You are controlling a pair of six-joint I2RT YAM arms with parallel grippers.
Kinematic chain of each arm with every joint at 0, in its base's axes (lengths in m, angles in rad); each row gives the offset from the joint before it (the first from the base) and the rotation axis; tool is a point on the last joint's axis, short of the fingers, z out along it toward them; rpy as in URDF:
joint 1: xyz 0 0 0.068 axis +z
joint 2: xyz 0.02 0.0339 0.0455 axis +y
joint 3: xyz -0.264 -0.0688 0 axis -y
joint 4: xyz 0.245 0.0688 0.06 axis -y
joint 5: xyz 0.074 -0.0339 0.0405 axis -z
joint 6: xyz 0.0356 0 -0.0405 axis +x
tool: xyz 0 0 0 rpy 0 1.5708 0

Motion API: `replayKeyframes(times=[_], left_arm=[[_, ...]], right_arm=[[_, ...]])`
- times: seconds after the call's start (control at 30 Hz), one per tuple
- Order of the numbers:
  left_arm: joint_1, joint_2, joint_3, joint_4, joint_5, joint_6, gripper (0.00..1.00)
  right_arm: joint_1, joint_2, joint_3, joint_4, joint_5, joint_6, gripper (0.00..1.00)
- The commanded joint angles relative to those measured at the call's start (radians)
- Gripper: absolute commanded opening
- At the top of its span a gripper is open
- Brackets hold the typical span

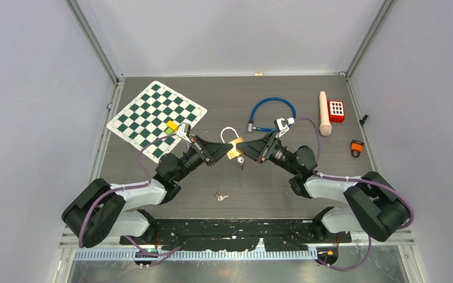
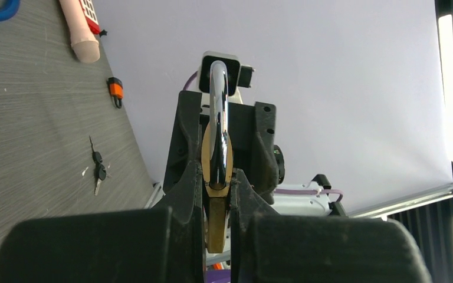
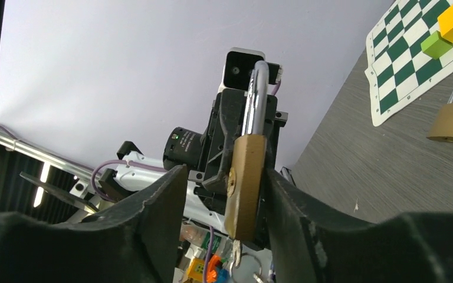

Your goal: Unlock with the key

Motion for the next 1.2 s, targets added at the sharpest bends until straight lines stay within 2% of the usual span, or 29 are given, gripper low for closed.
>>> replayKeyframes(times=[0.0, 0.13, 0.23, 0.43, 0.5, 0.7, 1.17], left_arm=[[-0.005, -0.012, 0.015, 0.197, -0.061, -0.036, 0.0], [-0.006, -0.002, 0.03, 0.204, -0.082, -0.028, 0.0], [-0.006, 0.008, 0.042, 0.218, -0.088, -0.03, 0.0], [-0.006, 0.017, 0.067, 0.223, -0.089, -0.032, 0.0], [-0.006, 0.017, 0.074, 0.223, -0.086, -0.031, 0.0], [-0.005, 0.017, 0.087, 0.223, -0.085, -0.031, 0.0], [-0.006, 0.014, 0.091, 0.222, -0.086, -0.028, 0.0]], right_arm=[[-0.019, -0.097, -0.015, -0.012, 0.014, -0.05, 0.61], [-0.02, -0.209, -0.023, -0.167, 0.029, -0.12, 0.63], [-0.02, -0.344, -0.027, -0.379, 0.057, -0.207, 0.61], [-0.02, -0.508, -0.027, -0.651, 0.102, -0.319, 0.45], [-0.02, -0.526, -0.027, -0.673, 0.098, -0.321, 0.4], [-0.016, -0.51, -0.014, -0.649, 0.067, -0.303, 0.35], [0.001, -0.477, -0.001, -0.563, 0.055, -0.281, 0.33]])
